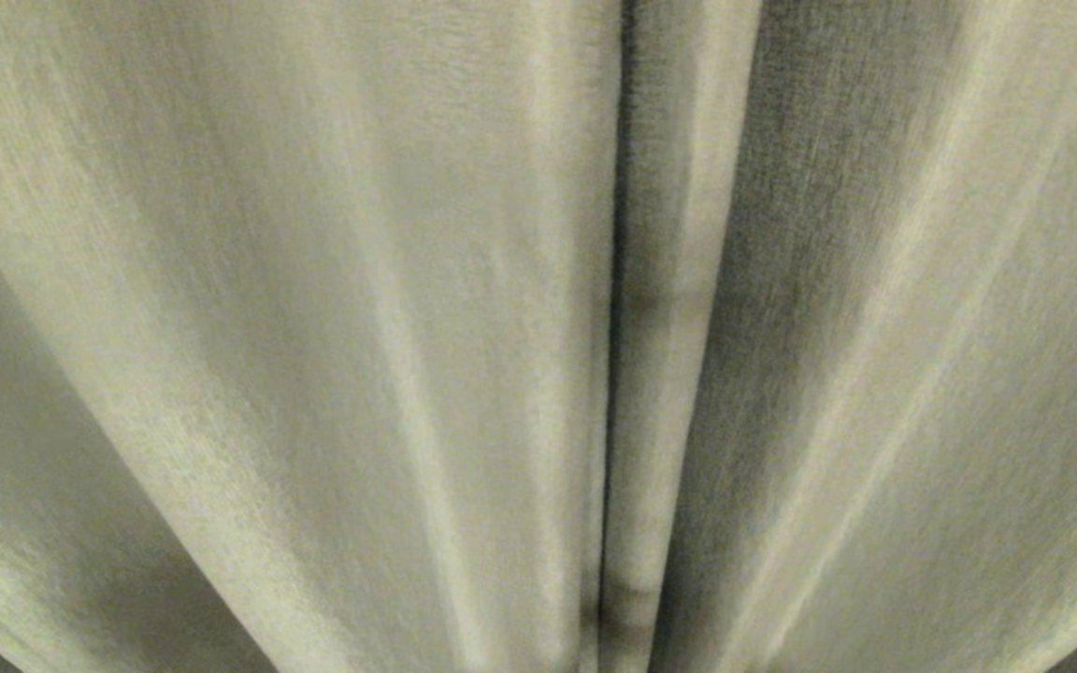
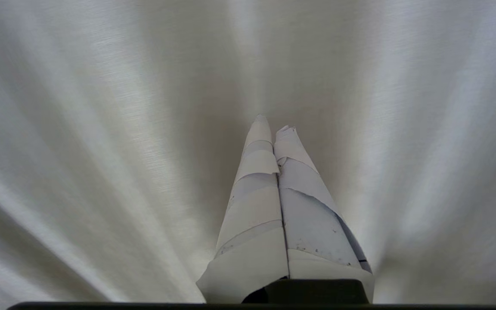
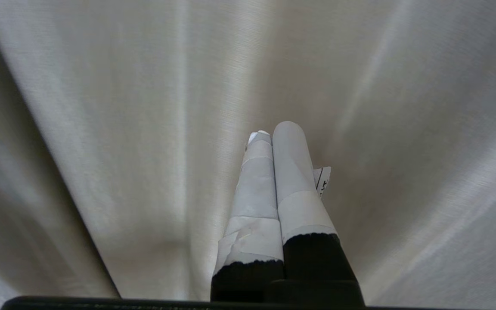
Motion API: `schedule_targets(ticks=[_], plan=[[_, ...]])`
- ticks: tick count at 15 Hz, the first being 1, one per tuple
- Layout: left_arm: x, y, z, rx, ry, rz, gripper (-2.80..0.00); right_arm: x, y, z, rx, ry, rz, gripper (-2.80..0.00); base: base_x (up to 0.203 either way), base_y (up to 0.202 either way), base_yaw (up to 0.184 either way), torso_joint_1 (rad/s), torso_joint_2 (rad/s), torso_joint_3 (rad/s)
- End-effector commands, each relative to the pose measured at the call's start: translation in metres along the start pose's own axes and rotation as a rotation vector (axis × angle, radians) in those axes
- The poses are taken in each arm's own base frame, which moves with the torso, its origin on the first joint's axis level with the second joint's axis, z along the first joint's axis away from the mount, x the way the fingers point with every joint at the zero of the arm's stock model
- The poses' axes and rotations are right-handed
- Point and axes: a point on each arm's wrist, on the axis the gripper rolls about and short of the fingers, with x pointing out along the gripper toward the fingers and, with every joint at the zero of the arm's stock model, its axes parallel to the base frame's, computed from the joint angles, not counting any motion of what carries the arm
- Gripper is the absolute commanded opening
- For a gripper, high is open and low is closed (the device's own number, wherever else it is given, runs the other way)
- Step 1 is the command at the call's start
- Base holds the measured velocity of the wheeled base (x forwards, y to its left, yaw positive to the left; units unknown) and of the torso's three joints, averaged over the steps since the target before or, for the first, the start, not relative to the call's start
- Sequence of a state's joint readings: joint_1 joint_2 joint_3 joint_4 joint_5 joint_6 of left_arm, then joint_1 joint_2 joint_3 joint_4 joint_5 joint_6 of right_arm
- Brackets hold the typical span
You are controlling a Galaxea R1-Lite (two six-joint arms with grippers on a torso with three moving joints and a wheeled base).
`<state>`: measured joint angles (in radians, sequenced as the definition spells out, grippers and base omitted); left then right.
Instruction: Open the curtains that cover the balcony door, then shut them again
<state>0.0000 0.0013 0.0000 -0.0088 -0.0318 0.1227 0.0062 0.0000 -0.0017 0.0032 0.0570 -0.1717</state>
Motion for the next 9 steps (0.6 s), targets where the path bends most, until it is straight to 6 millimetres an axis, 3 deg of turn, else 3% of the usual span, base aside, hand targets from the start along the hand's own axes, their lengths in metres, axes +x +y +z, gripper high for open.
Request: schedule_targets(ticks=[1,9], plan=[[-0.0001,0.0002,-0.0002,-0.008,0.001,0.009,-2.80,0.0001,0.0000,0.0000,-0.002,0.001,0.001,-2.80,0.000,-0.094,-0.004,0.007,0.00,-0.002],[-0.0001,0.0002,-0.0002,-0.037,0.001,0.009,-2.80,0.0001,0.0000,0.0000,-0.002,0.001,0.001,-2.80,0.000,0.000,0.000,0.000,0.00,0.000]])
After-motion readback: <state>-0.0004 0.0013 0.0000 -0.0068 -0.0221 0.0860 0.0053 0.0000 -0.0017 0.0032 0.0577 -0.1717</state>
